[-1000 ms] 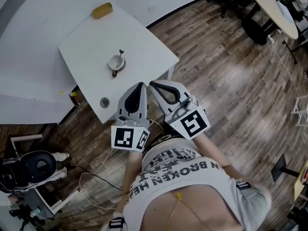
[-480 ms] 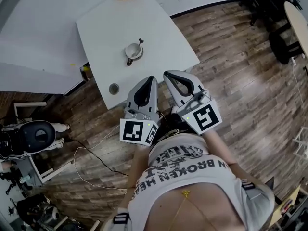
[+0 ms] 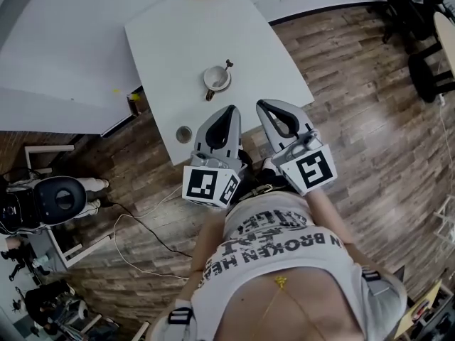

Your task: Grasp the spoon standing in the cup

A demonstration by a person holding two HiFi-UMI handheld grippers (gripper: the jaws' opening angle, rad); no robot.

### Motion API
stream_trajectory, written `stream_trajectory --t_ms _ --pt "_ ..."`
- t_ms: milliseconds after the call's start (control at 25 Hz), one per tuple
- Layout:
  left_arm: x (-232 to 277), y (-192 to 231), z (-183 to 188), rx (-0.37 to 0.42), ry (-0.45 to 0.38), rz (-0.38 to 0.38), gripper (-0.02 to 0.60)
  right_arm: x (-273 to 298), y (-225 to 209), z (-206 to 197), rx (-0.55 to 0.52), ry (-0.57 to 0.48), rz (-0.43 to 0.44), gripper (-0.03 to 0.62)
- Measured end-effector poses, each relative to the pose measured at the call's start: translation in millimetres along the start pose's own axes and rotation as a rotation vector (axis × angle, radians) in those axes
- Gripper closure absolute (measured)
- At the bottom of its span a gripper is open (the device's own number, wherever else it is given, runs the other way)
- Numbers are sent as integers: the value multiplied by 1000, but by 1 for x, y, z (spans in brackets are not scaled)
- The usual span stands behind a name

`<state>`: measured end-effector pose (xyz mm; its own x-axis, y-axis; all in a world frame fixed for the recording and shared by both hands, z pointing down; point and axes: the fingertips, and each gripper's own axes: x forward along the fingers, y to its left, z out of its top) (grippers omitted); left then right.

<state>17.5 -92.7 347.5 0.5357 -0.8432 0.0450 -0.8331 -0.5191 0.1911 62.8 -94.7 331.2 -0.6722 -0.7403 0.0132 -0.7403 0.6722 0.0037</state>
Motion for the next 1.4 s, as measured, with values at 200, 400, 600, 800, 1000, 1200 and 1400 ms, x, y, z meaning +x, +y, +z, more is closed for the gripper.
stream_trajectory --t_ms 200,400,600,800,1000,1200,1400 --pt "16 41 4 -15 2 -14 591 44 -2 -2 -18 18 -13 588" --pt "30 80 7 -11 19 -58 591 87 0 -9 -15 39 -33 588" --pt "41 112 8 -5 34 -105 591 121 -2 -17 -18 60 -75 588" --pt "46 133 0 -1 61 -135 591 141 -1 -33 -12 99 -101 588" --pt "49 144 -16 -10 102 -149 591 154 -1 -50 -16 142 -102 588" --pt "57 145 -27 -16 126 -124 591 158 -10 -59 -23 174 -63 588" --pt "62 147 -32 -26 139 -60 591 159 -18 -68 -28 212 1 588"
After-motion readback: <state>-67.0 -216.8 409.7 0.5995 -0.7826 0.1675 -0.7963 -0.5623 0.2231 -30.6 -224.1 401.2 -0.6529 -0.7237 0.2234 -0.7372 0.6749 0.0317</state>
